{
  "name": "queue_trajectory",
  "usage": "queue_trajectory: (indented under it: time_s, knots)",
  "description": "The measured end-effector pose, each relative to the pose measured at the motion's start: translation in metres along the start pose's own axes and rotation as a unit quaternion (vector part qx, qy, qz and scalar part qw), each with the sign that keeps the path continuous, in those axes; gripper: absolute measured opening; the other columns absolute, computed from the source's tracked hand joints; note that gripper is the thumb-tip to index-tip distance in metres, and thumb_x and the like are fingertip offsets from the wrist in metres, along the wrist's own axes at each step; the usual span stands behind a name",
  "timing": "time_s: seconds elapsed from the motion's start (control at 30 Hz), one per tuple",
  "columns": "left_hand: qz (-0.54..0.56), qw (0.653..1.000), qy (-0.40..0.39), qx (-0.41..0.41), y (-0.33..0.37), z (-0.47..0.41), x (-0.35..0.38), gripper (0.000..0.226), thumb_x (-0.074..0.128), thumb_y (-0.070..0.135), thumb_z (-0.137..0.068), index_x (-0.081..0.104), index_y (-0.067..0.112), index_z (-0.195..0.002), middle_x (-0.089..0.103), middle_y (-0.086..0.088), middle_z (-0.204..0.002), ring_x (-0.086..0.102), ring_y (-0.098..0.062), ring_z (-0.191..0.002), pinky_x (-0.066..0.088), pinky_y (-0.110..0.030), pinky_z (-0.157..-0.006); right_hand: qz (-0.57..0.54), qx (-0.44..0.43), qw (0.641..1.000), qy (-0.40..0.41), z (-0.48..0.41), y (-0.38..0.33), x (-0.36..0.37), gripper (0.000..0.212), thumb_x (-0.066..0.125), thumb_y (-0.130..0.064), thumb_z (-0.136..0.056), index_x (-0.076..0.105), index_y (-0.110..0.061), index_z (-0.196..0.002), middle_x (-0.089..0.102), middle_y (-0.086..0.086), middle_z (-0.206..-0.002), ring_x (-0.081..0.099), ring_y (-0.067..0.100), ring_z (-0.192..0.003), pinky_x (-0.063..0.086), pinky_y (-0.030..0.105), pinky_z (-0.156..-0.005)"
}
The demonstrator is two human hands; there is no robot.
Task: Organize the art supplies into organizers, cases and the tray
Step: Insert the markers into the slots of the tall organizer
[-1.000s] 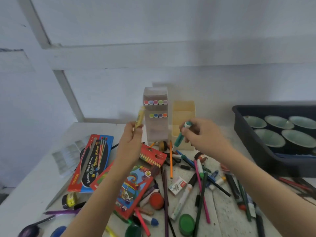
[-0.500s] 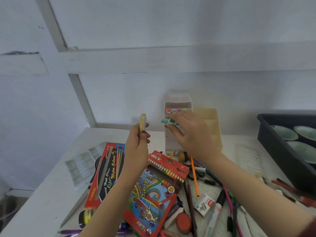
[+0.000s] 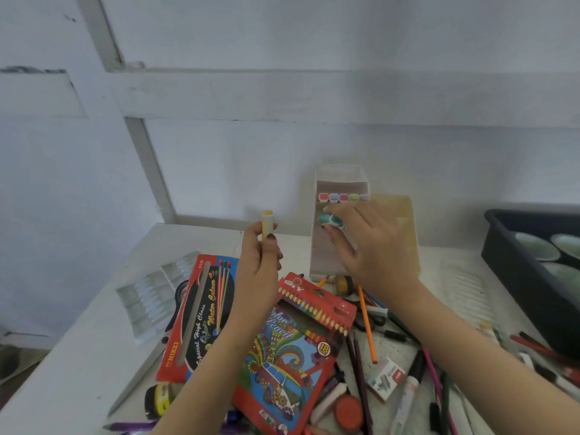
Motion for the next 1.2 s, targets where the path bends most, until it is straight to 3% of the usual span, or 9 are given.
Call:
queue_trajectory:
  time_s: [0.2,0.4,0.87,1.0,1.1,1.2]
  knots:
    - [0.006,1.0,-0.009,-0.006,-0.002,0.005,0.003,0.017,0.033,0.018,-0.102,0.046,0.025,-0.11,0.045,0.0,-0.071,0.04,-0.002,-0.057,0.039,-0.014,-0.057,0.018,0.003,0.999,-0.04,0.007,0.014,0.029,0.019,0.074,-0.021,-0.078,0.066,-0.009,-0.09,0.066,0.003,-0.076,0.057,0.022,-0.074,0.035,0.028,-0.071]
    - [0.004,1.0,-0.002,-0.021,-0.007,0.006,-0.001,0.019,0.033,0.018,-0.102,0.047,0.018,-0.114,0.045,-0.002,-0.072,0.04,-0.002,-0.057,0.038,-0.012,-0.054,0.023,0.013,0.996,-0.086,0.011,0.024,0.051,0.016,0.074,-0.019,-0.077,0.068,-0.01,-0.089,0.069,0.004,-0.087,0.061,0.022,-0.082,0.046,0.031,-0.071]
    - [0.002,1.0,-0.015,-0.027,-0.013,0.003,0.003,0.018,0.033,0.016,-0.101,0.047,0.017,-0.113,0.046,0.0,-0.07,0.04,-0.003,-0.055,0.037,-0.014,-0.054,0.008,0.107,0.986,-0.128,0.01,0.035,0.071,0.017,0.076,-0.008,-0.074,0.07,-0.008,-0.09,0.071,0.006,-0.085,0.067,0.025,-0.074,0.054,0.032,-0.063]
    - [0.001,0.999,-0.019,-0.028,-0.016,0.003,0.004,0.017,0.034,0.017,-0.101,0.047,0.018,-0.112,0.045,0.0,-0.07,0.04,-0.004,-0.057,0.037,-0.015,-0.054,0.007,0.091,0.989,-0.119,0.014,0.031,0.068,0.023,0.069,-0.011,-0.081,0.067,-0.006,-0.104,0.07,0.009,-0.1,0.066,0.026,-0.09,0.052,0.033,-0.078]
    - [0.001,1.0,-0.021,-0.023,-0.016,0.005,0.003,0.016,0.034,0.018,-0.101,0.047,0.022,-0.109,0.045,0.0,-0.07,0.04,-0.004,-0.057,0.037,-0.015,-0.055,0.048,0.051,0.989,-0.131,0.028,0.023,0.063,0.045,0.051,-0.022,-0.09,0.053,-0.001,-0.129,0.061,0.014,-0.125,0.056,0.026,-0.116,0.039,0.034,-0.102]
    - [0.004,1.0,-0.02,-0.021,-0.017,0.005,0.004,0.017,0.034,0.017,-0.101,0.048,0.025,-0.106,0.047,0.0,-0.07,0.04,-0.005,-0.057,0.037,-0.016,-0.055,0.091,0.037,0.983,-0.154,0.044,0.021,0.062,0.054,0.044,-0.03,-0.092,0.045,0.0,-0.136,0.05,0.017,-0.137,0.046,0.029,-0.129,0.032,0.041,-0.11]
Point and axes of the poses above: each hand's wrist, its own z-axis away from the middle knuckle, its own x-axis out of the palm, y = z × x, the point moved 6 cm from there along -z, towards the middle knuckle
